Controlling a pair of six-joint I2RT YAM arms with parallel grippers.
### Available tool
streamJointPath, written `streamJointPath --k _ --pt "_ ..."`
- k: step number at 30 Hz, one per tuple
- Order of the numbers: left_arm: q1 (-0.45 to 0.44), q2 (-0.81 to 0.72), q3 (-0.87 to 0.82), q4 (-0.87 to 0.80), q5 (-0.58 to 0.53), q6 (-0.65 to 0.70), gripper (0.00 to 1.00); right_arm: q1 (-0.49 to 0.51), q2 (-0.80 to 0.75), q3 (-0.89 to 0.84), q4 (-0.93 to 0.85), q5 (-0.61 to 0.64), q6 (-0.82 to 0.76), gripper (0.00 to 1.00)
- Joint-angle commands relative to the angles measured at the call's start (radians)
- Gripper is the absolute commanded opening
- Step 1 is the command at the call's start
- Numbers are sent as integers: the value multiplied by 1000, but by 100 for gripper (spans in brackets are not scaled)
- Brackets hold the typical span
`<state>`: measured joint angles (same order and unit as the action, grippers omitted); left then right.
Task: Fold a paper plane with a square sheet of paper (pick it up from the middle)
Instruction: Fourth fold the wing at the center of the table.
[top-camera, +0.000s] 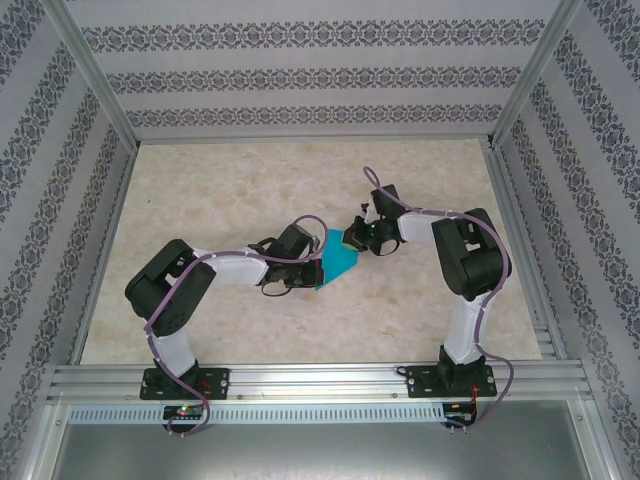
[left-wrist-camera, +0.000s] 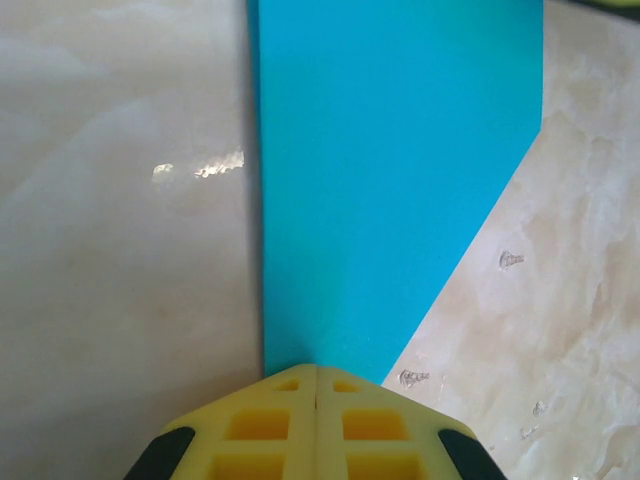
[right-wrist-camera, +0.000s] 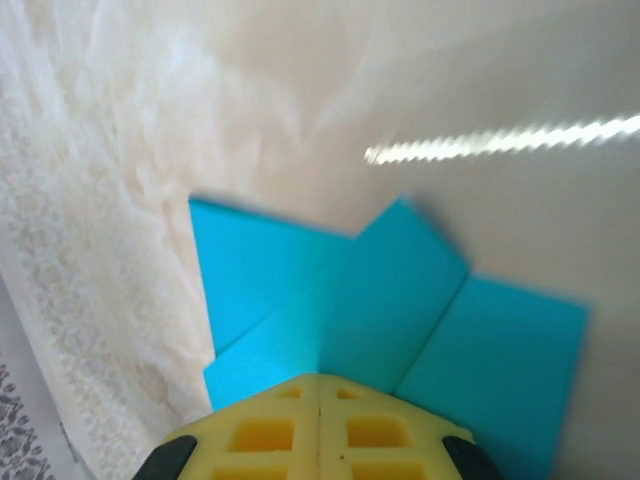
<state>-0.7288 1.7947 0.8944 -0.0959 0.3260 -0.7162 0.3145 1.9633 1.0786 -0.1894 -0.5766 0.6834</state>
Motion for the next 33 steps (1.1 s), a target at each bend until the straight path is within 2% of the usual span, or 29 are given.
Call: streamJointPath --k 1,9,11,13,17,22,26,31,32,33 --pt "-9 43 -33 -135 19 18 0 -50 29 48 -48 175 -57 0" --pt "-9 38 12 -153 18 37 0 -97 -13 133 -165 164 -61 3" --pt "-9 31 45 -153 18 38 1 -92 -61 117 -180 153 -52 7" --pt "-9 14 81 -151 15 37 7 -82 -119 80 -182 158 -41 15" --pt "-9 -37 156 -157 -13 42 24 -51 -243 -30 -151 171 6 35" --pt "-2 -107 213 -213 -107 63 45 4 -346 -140 -75 172 70 45" --pt "17 -177 219 -272 -235 103 63 58 -341 -177 -17 187 107 46" --pt "53 -248 240 -363 -350 169 80 102 -278 -179 68 169 141 46" --pt "63 -264 237 -374 -372 174 86 109 -262 -171 71 166 142 46" --pt "71 -277 232 -383 -395 172 97 113 -250 -164 78 162 144 45"
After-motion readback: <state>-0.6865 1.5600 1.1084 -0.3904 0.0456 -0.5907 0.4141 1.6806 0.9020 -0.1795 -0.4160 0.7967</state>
